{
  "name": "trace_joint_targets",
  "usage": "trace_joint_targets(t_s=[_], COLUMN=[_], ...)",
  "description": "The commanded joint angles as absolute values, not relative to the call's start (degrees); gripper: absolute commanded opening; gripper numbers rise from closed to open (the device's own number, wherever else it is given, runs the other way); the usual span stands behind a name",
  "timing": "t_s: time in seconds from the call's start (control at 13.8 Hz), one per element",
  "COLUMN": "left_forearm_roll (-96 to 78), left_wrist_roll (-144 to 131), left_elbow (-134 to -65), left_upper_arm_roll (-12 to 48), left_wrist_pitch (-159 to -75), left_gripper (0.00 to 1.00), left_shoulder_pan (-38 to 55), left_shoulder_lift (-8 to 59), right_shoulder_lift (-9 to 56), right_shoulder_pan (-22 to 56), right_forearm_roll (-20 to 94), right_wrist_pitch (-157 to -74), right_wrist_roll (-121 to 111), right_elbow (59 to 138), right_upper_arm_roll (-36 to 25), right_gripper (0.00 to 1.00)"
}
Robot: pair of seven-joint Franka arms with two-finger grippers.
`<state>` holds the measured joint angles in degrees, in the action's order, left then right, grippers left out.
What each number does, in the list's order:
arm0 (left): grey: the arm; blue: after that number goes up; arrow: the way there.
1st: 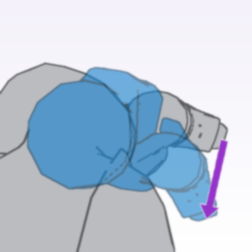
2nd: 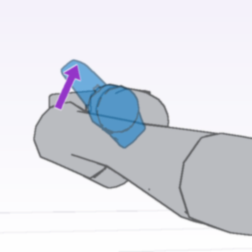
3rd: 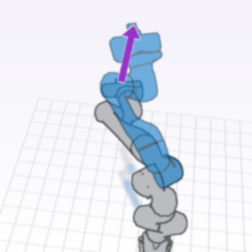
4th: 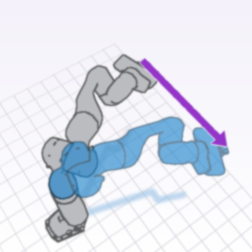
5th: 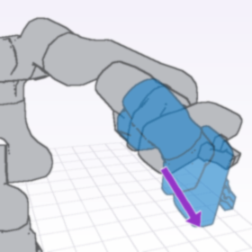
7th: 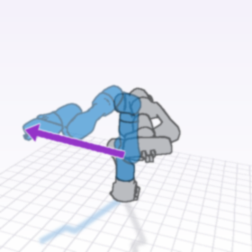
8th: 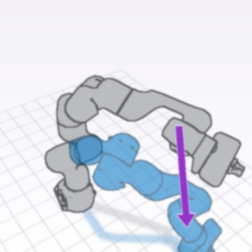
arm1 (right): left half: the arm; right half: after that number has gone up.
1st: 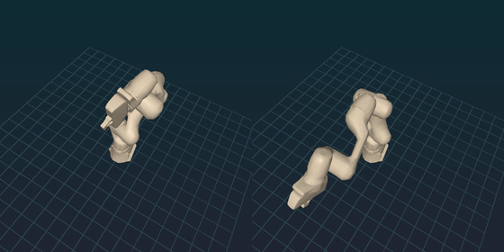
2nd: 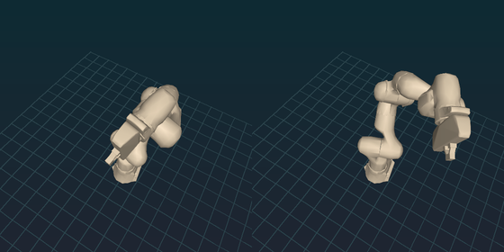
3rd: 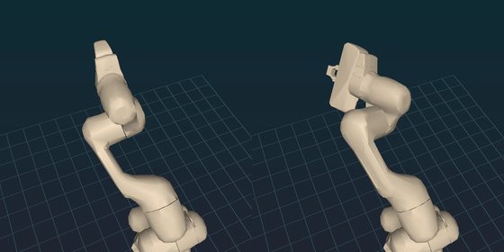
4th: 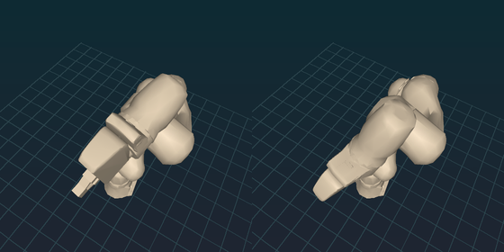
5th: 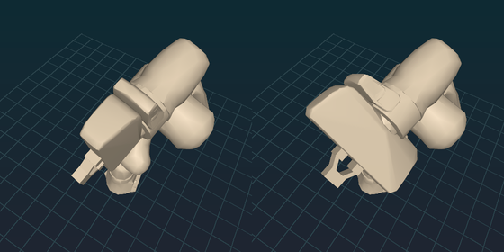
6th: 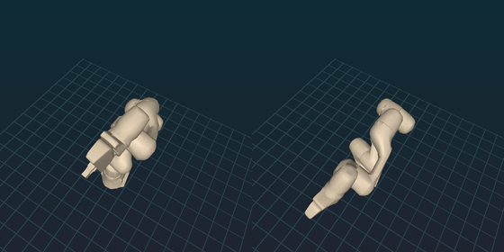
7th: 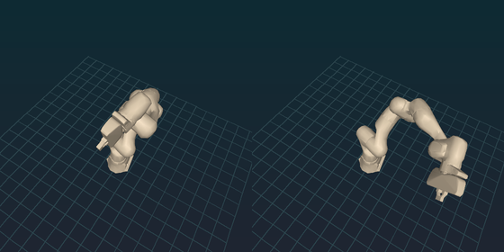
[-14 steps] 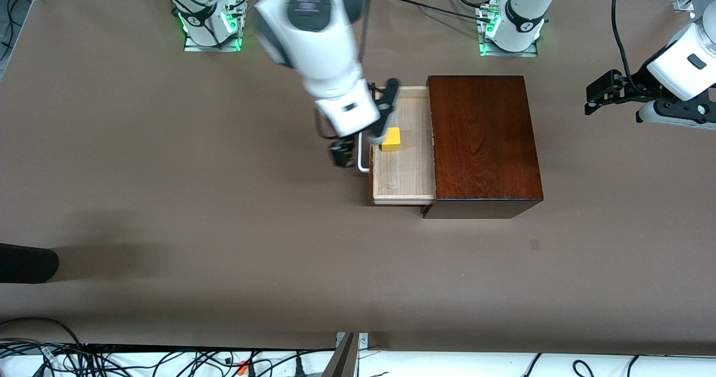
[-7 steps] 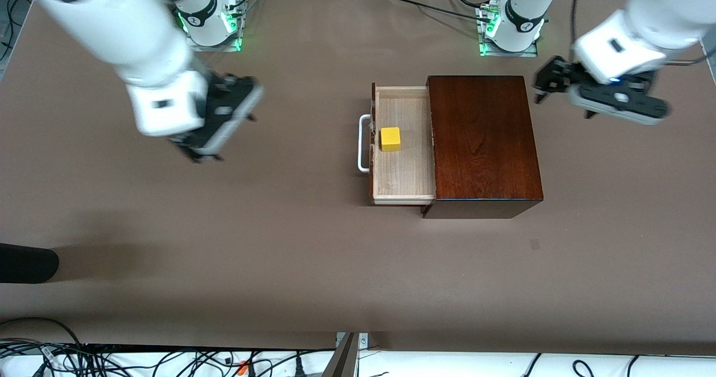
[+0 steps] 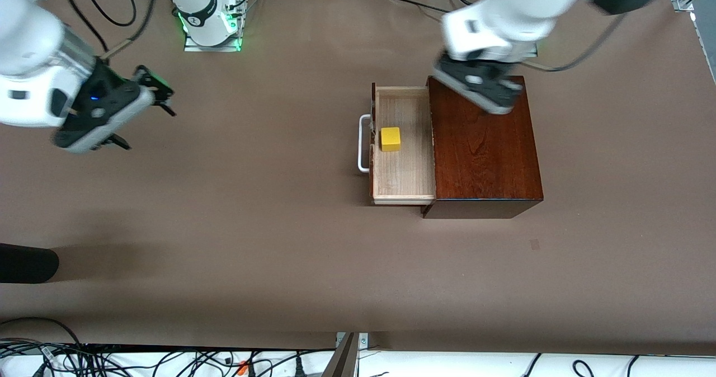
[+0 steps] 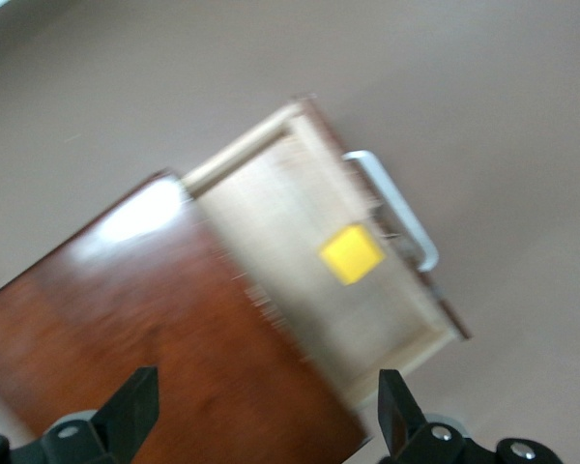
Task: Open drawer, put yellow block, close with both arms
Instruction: 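Withdraw the right gripper while the left gripper moves to the drawer handle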
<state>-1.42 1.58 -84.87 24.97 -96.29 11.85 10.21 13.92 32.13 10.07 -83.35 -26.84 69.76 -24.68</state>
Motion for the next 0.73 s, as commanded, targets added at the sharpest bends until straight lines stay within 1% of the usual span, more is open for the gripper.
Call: trace_joint_targets(t_s=[0.0,0.07,0.22,0.44,0.65], left_forearm_roll=[-0.53,-0.44,1.39,5.87,16.23], left_wrist_roll=[2.72,2.99,8.23,19.38,23.29], left_elbow=[-82.00,-82.00,-81.74,-78.93,-78.84], left_upper_arm_roll=[26.10,26.10,26.10,26.10,26.02], left_wrist_pitch=[-99.39,-101.06,-103.88,-104.59,-107.74], left_gripper=[1.00,1.00,1.00,1.00,1.00], left_shoulder_pan=[17.64,19.49,23.01,26.44,29.96], left_shoulder_lift=[15.98,17.74,20.38,25.91,30.83], right_shoulder_lift=[7.31,5.47,2.74,-1.39,-4.82], right_shoulder_pan=[28.93,26.31,19.81,15.83,13.54], right_forearm_roll=[10.55,10.46,8.71,6.07,3.17], right_wrist_pitch=[-83.49,-84.19,-86.30,-88.59,-90.87], right_wrist_roll=[-23.38,-23.38,-23.38,-18.85,-11.97], right_elbow=[77.76,80.39,84.71,91.73,97.27], right_upper_arm_roll=[-23.47,-22.07,-17.07,-14.08,-10.03], right_gripper=[1.00,1.00,1.00,1.00,1.00])
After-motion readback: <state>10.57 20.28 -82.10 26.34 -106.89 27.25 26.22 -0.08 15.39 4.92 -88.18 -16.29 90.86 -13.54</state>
